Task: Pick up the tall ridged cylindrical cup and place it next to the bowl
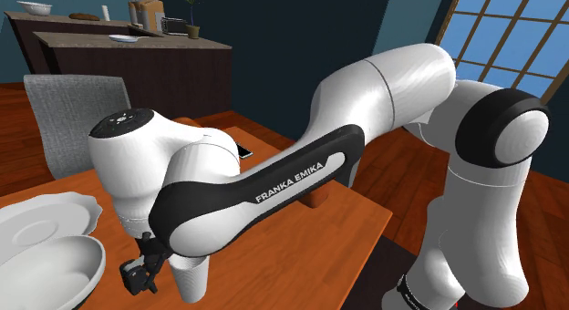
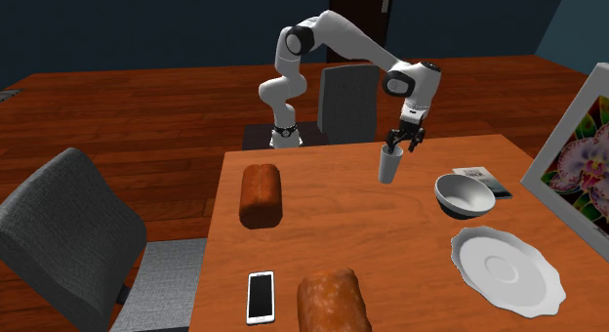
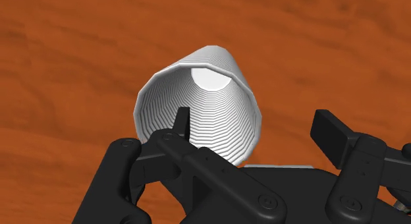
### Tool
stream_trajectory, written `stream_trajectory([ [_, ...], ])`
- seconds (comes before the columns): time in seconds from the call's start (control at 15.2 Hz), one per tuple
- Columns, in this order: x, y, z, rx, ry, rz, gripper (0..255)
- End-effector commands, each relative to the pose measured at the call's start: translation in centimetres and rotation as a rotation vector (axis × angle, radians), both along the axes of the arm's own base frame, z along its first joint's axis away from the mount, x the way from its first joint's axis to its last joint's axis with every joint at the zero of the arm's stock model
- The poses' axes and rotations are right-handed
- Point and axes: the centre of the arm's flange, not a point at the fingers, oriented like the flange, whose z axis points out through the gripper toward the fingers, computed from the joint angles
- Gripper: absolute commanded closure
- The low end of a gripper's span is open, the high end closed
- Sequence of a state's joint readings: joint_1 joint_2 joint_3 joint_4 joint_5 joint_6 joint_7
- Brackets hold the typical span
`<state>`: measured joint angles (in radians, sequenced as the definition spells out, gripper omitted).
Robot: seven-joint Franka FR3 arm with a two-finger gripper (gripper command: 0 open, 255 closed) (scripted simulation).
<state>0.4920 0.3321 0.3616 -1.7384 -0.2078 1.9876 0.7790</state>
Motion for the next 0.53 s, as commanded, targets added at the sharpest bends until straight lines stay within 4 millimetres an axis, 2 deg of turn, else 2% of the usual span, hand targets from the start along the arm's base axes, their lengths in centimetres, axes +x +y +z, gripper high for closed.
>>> stream_trajectory([
  [0.0,-0.1,0.2,2.0,0.0,0.0,0.0,0],
  [0.13,-0.1,0.4,4.4,0.0,0.0,0.0,0],
  [0.46,-0.1,0.4,4.4,0.0,0.0,0.0,0],
])
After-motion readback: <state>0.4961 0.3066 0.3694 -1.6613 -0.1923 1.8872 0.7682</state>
